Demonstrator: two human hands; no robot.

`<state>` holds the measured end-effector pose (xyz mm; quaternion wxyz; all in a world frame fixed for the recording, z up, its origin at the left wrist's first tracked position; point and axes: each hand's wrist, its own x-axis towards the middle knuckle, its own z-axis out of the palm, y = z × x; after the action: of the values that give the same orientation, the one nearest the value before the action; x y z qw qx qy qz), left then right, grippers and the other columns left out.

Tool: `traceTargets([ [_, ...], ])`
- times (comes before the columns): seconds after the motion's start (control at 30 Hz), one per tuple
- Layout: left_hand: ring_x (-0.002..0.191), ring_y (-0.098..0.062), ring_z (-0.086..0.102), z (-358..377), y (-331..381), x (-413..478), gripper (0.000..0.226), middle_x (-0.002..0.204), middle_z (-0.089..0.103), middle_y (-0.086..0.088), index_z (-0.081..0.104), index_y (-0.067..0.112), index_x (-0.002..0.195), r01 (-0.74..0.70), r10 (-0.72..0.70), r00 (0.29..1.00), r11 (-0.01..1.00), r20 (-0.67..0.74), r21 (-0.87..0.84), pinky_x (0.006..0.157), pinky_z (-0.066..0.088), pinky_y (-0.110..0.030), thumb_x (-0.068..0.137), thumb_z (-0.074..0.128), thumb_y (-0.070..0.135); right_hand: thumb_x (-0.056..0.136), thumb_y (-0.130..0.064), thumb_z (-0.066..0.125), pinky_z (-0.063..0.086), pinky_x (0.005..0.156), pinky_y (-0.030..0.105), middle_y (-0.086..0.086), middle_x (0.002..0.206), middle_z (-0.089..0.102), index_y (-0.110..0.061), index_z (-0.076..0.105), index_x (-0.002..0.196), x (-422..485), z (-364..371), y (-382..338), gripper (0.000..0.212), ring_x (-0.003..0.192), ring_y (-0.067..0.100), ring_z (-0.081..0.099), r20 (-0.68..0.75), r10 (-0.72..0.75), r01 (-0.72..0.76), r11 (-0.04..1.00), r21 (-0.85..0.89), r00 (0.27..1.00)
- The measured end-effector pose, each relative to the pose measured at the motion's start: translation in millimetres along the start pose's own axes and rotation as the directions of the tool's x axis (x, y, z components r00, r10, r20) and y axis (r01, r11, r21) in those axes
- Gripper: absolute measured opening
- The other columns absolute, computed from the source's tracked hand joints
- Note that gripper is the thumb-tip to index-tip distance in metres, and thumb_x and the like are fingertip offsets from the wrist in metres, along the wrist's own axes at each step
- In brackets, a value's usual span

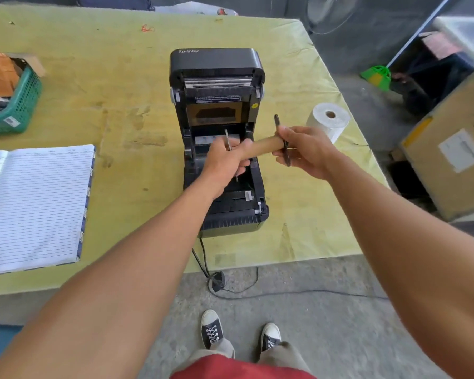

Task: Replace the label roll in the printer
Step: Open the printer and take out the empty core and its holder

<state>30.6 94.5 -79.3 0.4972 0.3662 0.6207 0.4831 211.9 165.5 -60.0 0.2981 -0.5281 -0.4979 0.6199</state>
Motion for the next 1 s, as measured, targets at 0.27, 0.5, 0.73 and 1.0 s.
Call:
traceTargets([
  [0.27,0.067,-0.013,0.061,109,-31,-17,0.034,0.098,0.063,-0.01,0.048,0.009,0.114,0.105,-0.118,0.989,0.984,0.088,0.141,0.066,0.048,-0.033,0.091,0.066,0.027,0.095,-0.024,0.066,0.063,0.068,0.04,0.012,0.087,0.069,-0.001,0.072,0.098,-36,-110,60,0.024,0.071,0.024,0.071,-0.067,0.175,-0.174,0.984,0.029,0.982],
  [0.5,0.066,-0.015,0.059,172,-77,-25,0.03,0.097,0.061,-0.008,0.051,0.006,0.113,0.286,-0.29,0.957,0.952,0.015,0.109,0.059,0.044,-0.031,0.092,0.065,0.022,0.097,-0.024,0.062,0.06,0.081,0.048,0.013,0.09,0.064,0.005,0.066,0.106,-41,-174,114,0.03,0.075,0.027,0.066,-0.132,0.298,-0.291,0.954,0.066,0.946],
  [0.73,0.07,-0.012,0.058,172,-106,-34,0.028,0.103,0.059,-0.011,0.051,0.005,0.112,0.39,-0.385,0.918,0.92,-0.096,0.042,0.053,0.045,-0.025,0.092,0.065,0.019,0.09,-0.039,0.066,0.046,0.058,0.034,0.011,0.072,0.063,0.002,0.072,0.089,-27,-186,147,0.041,0.065,0.029,0.058,-0.369,-0.001,-0.24,0.758,-0.607,0.93],
  [1.0,0.069,-0.014,0.059,166,-97,-23,0.029,0.103,0.06,-0.013,0.053,0.003,0.114,0.429,-0.443,0.894,0.89,-0.07,-0.154,0.051,0.044,-0.023,0.091,0.067,0.015,0.095,-0.044,0.059,0.052,0.075,0.037,0.012,0.099,0.073,-0.003,0.072,0.104,-22,-156,145,0.044,0.081,0.025,0.062,-0.38,-0.028,-0.157,0.881,-0.446,0.925],
])
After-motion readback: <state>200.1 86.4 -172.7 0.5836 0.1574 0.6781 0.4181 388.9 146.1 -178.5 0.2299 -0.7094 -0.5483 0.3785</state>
